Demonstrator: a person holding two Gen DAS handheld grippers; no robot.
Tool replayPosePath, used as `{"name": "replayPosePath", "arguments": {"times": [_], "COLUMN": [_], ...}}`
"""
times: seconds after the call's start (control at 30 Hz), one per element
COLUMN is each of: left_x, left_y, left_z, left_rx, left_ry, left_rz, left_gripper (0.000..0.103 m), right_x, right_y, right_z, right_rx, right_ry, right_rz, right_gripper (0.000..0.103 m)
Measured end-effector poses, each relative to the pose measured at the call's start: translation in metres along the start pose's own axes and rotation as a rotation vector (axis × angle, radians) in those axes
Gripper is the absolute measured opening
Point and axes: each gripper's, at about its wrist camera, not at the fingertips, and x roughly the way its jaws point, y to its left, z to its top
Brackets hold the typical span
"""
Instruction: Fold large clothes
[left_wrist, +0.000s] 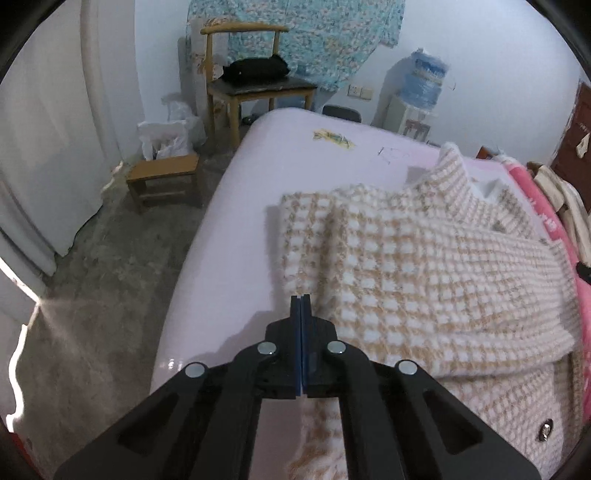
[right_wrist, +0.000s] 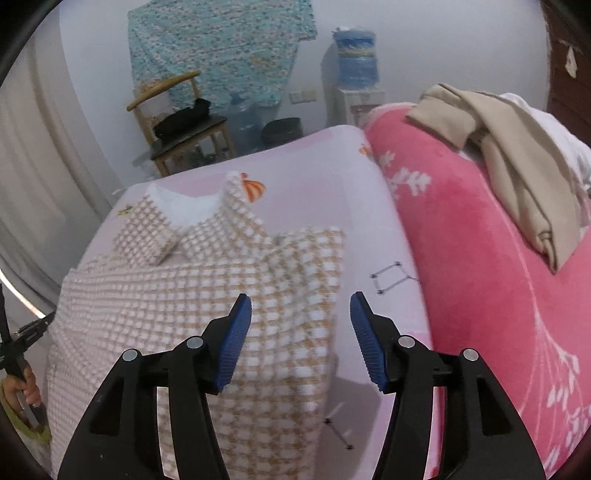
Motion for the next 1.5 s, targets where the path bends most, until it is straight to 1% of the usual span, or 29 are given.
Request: {"name": "replayPosePath", "arguments": {"times": [0.07,0.17,0.2,0.23,0.3,0.33,0.37,0.4,0.43,0.47,0.5,0.53,0.6,0.67,0.77,0.8,0.87,0.9,0.93,0.97,1.03,1.07,1.13,1.2,1.27,1.33,1.4,1.47,1.5], "left_x": [-0.012,-0.031,-0.034,-0.036,-0.035,-0.032,-0.025,-0.018,-0.006,0.005,0.022,0.019,0.012,0.004,-0.008,-0.008,0.000,0.010,0.021,0.028,0.020,0.010,-0.008,-0.027,-0.051,-0.071,-0.086,-0.099,-0.108], "left_y": [0.003,0.002,-0.001,-0.005,-0.020,-0.027,-0.036,-0.042,-0.049,-0.053,-0.056,-0.059,-0.065,-0.068,-0.070,-0.068,-0.068,-0.068,-0.066,-0.066,-0.069,-0.068,-0.064,-0.061,-0.060,-0.064,-0.067,-0.073,-0.075], "left_z": [0.001,0.009,0.013,0.016,0.024,0.026,0.028,0.028,0.025,0.022,0.013,0.006,0.000,0.000,0.011,0.014,0.023,0.024,0.022,0.020,0.019,0.017,0.014,0.005,-0.012,-0.034,-0.056,-0.078,-0.094], "left_rx": [-0.003,0.002,0.010,0.021,0.050,0.064,0.082,0.093,0.101,0.107,0.126,0.157,0.217,0.237,0.221,0.212,0.181,0.169,0.162,0.159,0.182,0.183,0.177,0.181,0.197,0.222,0.238,0.249,0.252], "left_ry": [-0.033,-0.072,-0.075,-0.076,-0.084,-0.074,-0.045,-0.016,0.027,0.069,0.142,0.095,0.085,0.075,0.028,0.027,0.048,0.077,0.112,0.120,0.107,0.102,0.080,0.070,0.073,0.088,0.100,0.118,0.134], "left_rz": [-0.024,-0.090,-0.119,-0.142,-0.180,-0.199,-0.232,-0.251,-0.247,-0.220,-0.169,-0.158,-0.127,-0.111,-0.147,-0.146,-0.130,-0.109,-0.092,-0.083,-0.066,-0.074,-0.087,-0.073,-0.086,-0.093,-0.104,-0.121,-0.131], "left_gripper": [0.000,0.001,0.004,0.009,0.015,0.023,0.030,0.043,0.048,0.048,0.047,0.048,0.048,0.048,0.048,0.048,0.053,0.059,0.060,0.060,0.060,0.060,0.063,0.066,0.068,0.077,0.081,0.083,0.084], "right_x": [-0.002,-0.006,-0.006,-0.005,-0.002,0.002,0.006,0.014,0.025,0.033,0.033,0.030,0.024,0.021,0.011,0.013,0.029,0.041,0.057,0.064,0.051,0.042,0.007,-0.026,-0.060,-0.082,-0.100,-0.116,-0.121], "right_y": [0.006,0.018,0.022,0.026,0.036,0.042,0.045,0.049,0.051,0.050,0.049,0.046,0.040,0.038,0.045,0.047,0.049,0.048,0.045,0.044,0.052,0.056,0.067,0.079,0.092,0.103,0.110,0.117,0.119], "right_z": [0.000,-0.002,-0.003,-0.004,-0.007,-0.011,-0.014,-0.020,-0.028,-0.037,-0.041,-0.042,-0.038,-0.031,-0.007,-0.001,0.007,0.007,0.004,0.000,-0.001,-0.003,-0.014,-0.031,-0.059,-0.089,-0.121,-0.158,-0.168], "right_rx": [-0.007,-0.030,-0.039,-0.052,-0.088,-0.116,-0.135,-0.165,-0.198,-0.222,-0.226,-0.216,-0.188,-0.164,-0.153,-0.144,-0.135,-0.143,-0.139,-0.137,-0.135,-0.128,-0.111,-0.125,-0.144,-0.141,-0.130,-0.120,-0.120], "right_ry": [-0.004,-0.008,-0.002,0.006,0.028,0.042,0.057,0.092,0.136,0.165,0.149,0.146,0.180,0.205,0.135,0.122,0.120,0.139,0.185,0.194,0.188,0.193,0.176,0.144,0.119,0.133,0.151,0.173,0.181], "right_rz": [0.017,0.048,0.058,0.069,0.076,0.062,0.050,0.028,-0.009,-0.031,-0.025,-0.013,0.007,0.016,0.002,-0.007,-0.035,-0.063,-0.087,-0.098,-0.139,-0.148,-0.110,-0.097,-0.079,-0.047,-0.033,-0.039,-0.054], "right_gripper": [0.051,0.051,0.051,0.051,0.051,0.051,0.053,0.055,0.056,0.056,0.056,0.056,0.056,0.056,0.056,0.057,0.060,0.063,0.063,0.064,0.064,0.064,0.066,0.078,0.080,0.083,0.085,0.085,0.085]}}
